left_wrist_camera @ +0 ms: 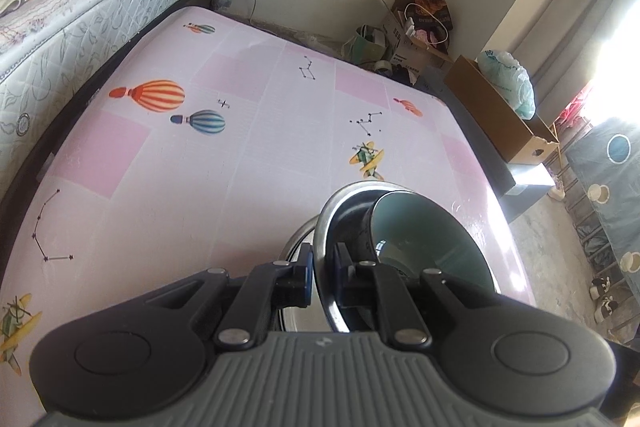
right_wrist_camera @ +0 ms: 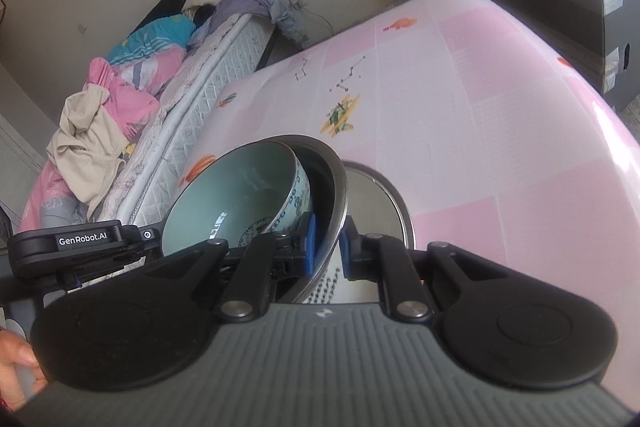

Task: Organize plates and bowls
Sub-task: 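Lift and carry the nested bowls with both grippers toward the white plate, then lower the nested bowls onto the white plate and open both grippers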

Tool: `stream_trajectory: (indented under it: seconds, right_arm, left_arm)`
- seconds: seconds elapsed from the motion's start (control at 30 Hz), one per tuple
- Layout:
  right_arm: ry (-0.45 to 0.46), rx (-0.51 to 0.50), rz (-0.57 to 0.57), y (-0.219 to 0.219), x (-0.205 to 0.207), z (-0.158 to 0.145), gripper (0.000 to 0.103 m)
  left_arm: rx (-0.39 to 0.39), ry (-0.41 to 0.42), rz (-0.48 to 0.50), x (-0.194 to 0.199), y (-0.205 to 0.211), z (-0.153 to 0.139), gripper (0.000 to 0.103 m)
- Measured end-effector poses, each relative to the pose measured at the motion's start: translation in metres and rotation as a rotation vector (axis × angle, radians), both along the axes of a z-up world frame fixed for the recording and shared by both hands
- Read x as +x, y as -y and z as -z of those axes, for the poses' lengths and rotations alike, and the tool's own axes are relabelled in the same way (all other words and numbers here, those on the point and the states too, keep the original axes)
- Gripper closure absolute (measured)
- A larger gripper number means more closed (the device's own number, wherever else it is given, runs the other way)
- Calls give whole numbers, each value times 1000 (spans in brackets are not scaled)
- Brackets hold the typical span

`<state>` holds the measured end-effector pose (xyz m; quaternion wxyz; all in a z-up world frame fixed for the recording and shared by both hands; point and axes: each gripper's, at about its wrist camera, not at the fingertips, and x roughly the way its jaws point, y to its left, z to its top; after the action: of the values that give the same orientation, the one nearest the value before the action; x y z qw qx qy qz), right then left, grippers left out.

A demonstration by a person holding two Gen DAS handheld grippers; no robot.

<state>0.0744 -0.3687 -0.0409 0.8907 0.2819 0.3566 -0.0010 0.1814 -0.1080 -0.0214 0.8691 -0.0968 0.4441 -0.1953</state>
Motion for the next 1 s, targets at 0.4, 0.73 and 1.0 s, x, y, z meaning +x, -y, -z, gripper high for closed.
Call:
stream_trajectory:
  seconds: [0.4,0.73,1.0]
  right_arm:
    - [-46,-14,-11,-1,-3,25,90]
    - [-43,-35,-20,0,1,28,90]
    - [-38,-38,-23,-3,3,30,90]
  left_arm:
    - [16,-29,13,-1,3,21,93]
    - [23,-31,21,-3,5,26,93]
    - [25,-35,24,-4,5,28,93]
